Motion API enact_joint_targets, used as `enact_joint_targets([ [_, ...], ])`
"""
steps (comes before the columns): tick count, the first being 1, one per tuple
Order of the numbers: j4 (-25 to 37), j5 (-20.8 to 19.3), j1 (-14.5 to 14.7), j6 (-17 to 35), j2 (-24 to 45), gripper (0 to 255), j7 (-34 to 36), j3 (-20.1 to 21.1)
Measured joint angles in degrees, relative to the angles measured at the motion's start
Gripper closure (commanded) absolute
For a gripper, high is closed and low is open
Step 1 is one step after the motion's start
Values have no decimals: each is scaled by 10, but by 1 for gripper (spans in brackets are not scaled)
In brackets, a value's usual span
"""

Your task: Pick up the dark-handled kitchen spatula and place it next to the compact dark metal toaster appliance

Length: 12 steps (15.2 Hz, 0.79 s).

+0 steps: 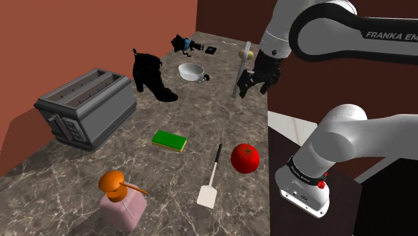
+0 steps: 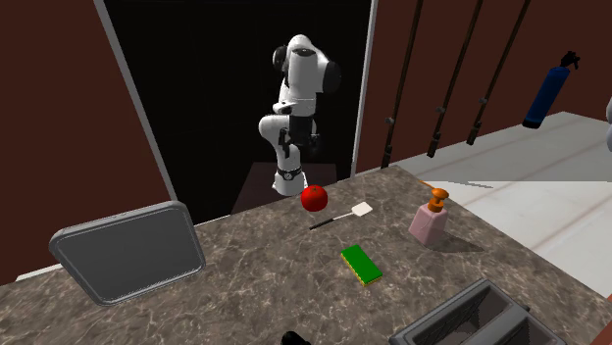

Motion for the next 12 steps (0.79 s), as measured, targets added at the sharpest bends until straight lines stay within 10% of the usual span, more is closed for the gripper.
enact_joint_targets([
  [12,-107,181,34,156,63,0,296,224],
])
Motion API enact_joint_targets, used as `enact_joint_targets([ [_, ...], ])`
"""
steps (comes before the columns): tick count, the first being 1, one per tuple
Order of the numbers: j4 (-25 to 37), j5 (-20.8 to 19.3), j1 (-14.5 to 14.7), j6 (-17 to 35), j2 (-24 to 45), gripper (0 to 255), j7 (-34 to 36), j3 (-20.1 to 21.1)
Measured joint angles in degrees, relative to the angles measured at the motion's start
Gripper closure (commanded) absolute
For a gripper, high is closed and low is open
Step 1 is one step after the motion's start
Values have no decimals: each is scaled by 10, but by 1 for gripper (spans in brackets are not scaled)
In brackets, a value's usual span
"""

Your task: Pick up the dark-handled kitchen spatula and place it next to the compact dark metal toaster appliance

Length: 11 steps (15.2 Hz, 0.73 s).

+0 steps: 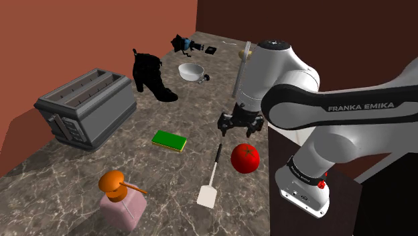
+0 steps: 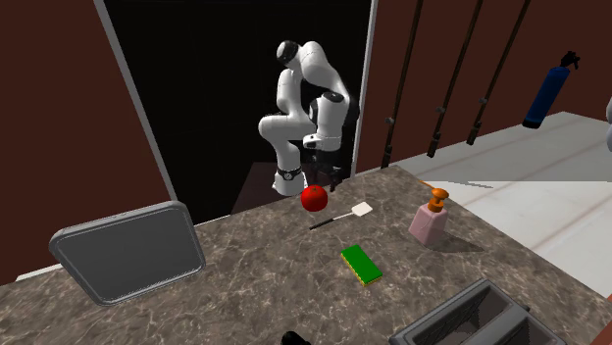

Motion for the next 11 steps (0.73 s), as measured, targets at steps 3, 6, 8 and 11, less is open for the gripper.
enact_joint_targets([
  [3,6,39,-14,58,63,0,73,67],
  [6,14,70,-44,130,139,0,145,144],
  [8,30,75,-82,177,195,0,199,202],
  [11,45,69,-136,233,259,0,262,277],
])
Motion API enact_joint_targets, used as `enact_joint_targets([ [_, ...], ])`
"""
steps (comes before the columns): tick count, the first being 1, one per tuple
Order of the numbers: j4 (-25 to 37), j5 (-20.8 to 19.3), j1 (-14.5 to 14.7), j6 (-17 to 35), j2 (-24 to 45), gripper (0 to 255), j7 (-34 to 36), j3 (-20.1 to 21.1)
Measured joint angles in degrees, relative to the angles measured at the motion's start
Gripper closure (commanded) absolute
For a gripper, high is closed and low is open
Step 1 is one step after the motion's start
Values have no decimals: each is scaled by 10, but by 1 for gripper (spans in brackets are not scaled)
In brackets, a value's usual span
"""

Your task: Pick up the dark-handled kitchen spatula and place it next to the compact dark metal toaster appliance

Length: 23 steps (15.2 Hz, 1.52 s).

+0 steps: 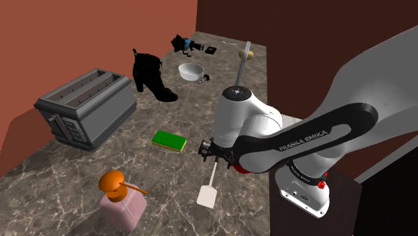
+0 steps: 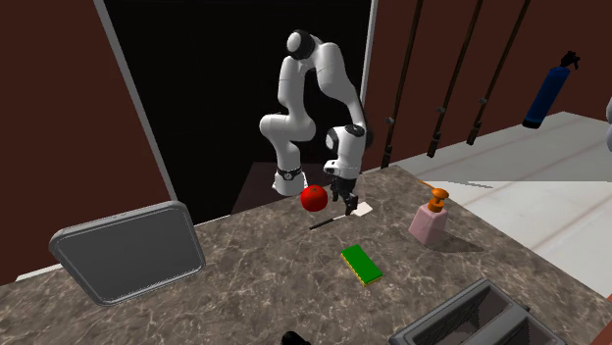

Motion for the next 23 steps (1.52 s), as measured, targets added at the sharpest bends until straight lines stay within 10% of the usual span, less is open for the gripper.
enact_joint_targets([
  [7,-6,-50,-116,100,91,0,45,114],
  [13,-7,-59,-136,112,102,0,51,131],
  [14,-7,-60,-136,112,102,255,51,131],
  [23,-7,-60,-137,113,102,255,52,132],
])
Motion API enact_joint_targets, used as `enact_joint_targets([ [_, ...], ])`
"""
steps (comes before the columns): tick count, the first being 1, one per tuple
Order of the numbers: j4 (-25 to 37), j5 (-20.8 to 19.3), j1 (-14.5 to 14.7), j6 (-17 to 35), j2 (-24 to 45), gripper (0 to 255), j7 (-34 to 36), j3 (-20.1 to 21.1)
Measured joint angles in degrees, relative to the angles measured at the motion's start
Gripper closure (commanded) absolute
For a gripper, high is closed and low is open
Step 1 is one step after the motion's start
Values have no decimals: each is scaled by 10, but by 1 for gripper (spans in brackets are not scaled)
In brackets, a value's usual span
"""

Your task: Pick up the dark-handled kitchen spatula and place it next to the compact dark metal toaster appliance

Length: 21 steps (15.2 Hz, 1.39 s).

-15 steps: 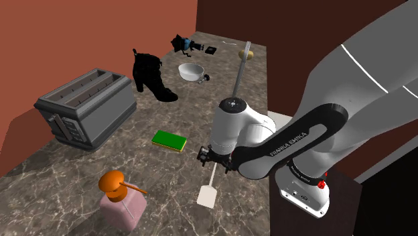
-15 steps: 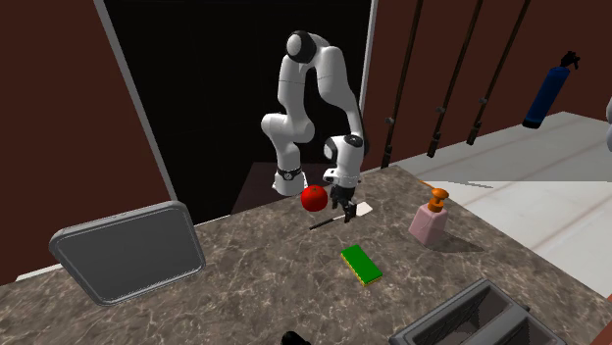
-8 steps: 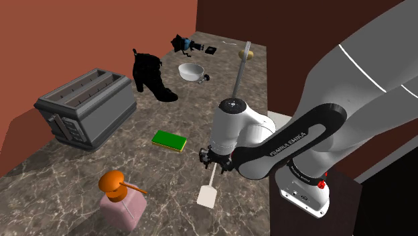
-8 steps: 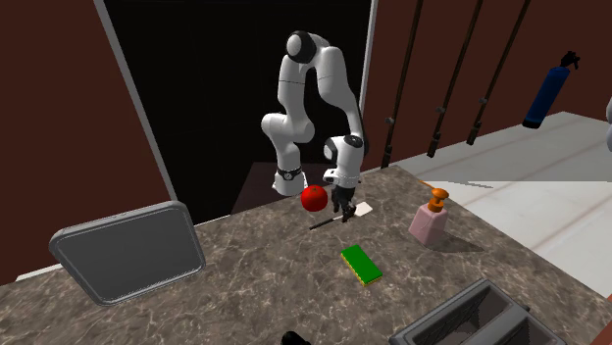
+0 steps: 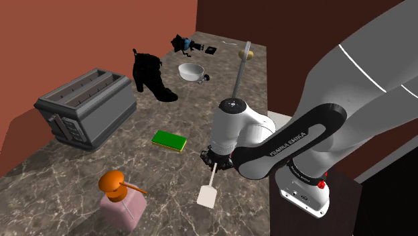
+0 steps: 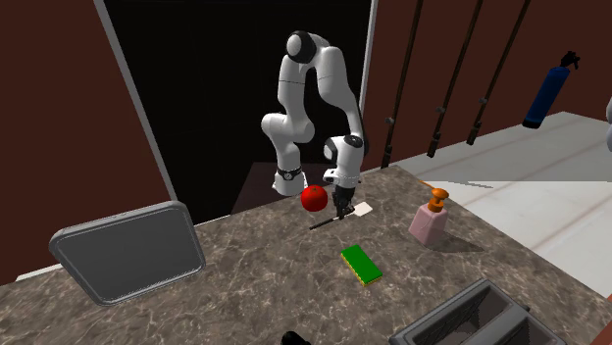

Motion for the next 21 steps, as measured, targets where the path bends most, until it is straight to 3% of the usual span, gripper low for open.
enact_joint_targets([
  [1,0,0,0,0,0,255,0,0],
  [7,4,49,105,-75,-69,255,-37,-99],
  [10,8,59,135,-114,-103,255,-48,-134],
  [14,16,66,170,-172,-151,255,-57,-178],
  [21,33,58,203,-256,-215,255,-64,-234],
])
